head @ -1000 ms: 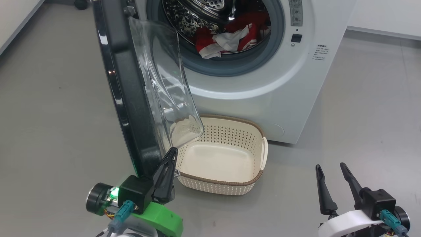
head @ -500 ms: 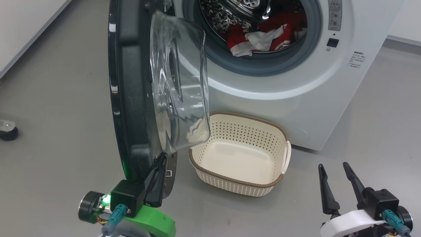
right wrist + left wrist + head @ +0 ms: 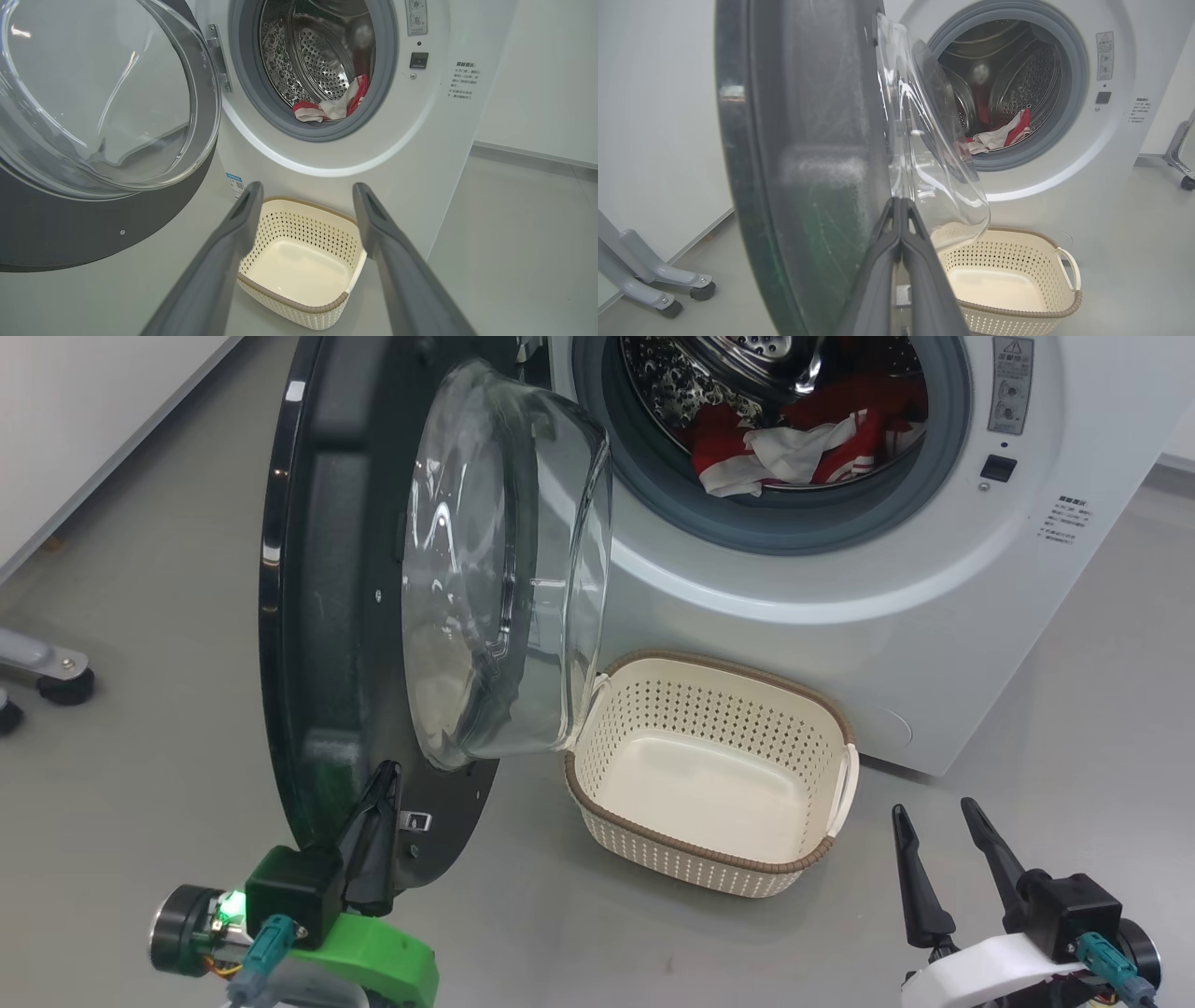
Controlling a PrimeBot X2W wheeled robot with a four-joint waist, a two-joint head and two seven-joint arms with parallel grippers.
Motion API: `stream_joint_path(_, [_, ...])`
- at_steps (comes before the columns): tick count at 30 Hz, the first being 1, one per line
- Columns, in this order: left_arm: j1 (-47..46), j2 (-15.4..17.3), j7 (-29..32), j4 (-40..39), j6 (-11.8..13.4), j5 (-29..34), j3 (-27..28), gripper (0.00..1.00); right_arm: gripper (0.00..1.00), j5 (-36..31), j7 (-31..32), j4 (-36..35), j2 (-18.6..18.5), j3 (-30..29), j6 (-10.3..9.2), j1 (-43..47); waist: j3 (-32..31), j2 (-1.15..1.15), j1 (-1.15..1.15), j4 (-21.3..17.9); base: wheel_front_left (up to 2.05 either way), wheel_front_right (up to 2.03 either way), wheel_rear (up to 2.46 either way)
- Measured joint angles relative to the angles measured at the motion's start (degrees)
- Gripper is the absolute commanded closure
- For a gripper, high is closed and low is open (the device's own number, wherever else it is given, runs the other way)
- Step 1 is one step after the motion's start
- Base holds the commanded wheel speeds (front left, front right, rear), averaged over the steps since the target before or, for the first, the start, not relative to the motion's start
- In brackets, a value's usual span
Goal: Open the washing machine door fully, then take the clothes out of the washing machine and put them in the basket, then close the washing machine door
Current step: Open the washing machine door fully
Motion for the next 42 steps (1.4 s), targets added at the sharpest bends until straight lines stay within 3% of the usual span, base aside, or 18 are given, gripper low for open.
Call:
stream_joint_path(23, [-0.93,3.20,-0.01,3.43,0.02,0.11,11.78,1.00,0.00,-0.14,0.05,0.04,-0.30,0.51,0.20,-0.37,1.07,0.00,0.00,-1.71,0.00,0.00,0.00])
stream_joint_path(42, [-7.11,4.38,-0.02,8.83,0.18,-2.27,20.92,1.00,0.00,-0.22,0.87,-1.44,-2.35,-0.38,0.21,-1.72,4.94,0.00,0.00,-3.69,0.00,0.00,0.00])
